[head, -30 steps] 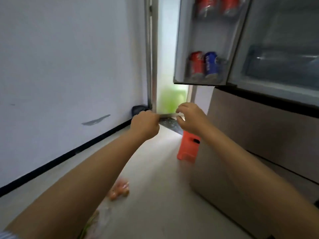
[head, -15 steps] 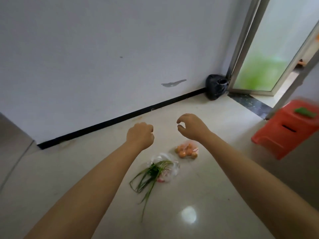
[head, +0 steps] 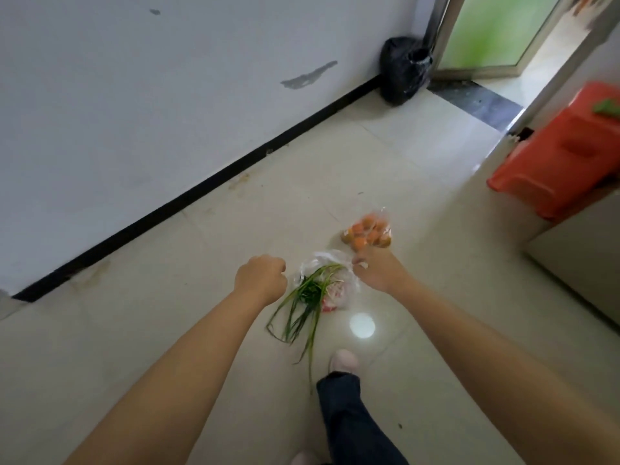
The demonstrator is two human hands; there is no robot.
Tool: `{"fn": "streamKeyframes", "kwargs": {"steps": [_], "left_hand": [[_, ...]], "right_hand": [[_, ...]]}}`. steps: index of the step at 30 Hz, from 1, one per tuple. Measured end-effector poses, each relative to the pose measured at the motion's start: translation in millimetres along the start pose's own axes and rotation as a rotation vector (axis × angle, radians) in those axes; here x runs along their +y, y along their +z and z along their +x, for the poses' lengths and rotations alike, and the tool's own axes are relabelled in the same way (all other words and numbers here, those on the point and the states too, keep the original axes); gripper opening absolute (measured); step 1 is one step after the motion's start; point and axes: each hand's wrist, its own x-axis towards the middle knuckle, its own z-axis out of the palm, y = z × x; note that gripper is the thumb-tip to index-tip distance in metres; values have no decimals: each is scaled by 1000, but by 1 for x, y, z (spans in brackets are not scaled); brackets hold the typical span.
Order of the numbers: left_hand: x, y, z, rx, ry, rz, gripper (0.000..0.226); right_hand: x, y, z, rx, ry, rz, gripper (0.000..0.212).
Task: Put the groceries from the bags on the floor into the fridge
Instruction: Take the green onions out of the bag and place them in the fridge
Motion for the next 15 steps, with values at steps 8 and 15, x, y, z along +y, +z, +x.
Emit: {"fn": "streamKeyframes", "kwargs": {"steps": [8, 15], "left_hand": [[-21, 39, 138, -163, 23, -26, 34], [-38, 161, 298, -281, 116, 61, 31]], "right_hand": [[34, 50, 128, -70, 295, 207, 30], [95, 178, 254, -58, 504, 365, 32]]}}
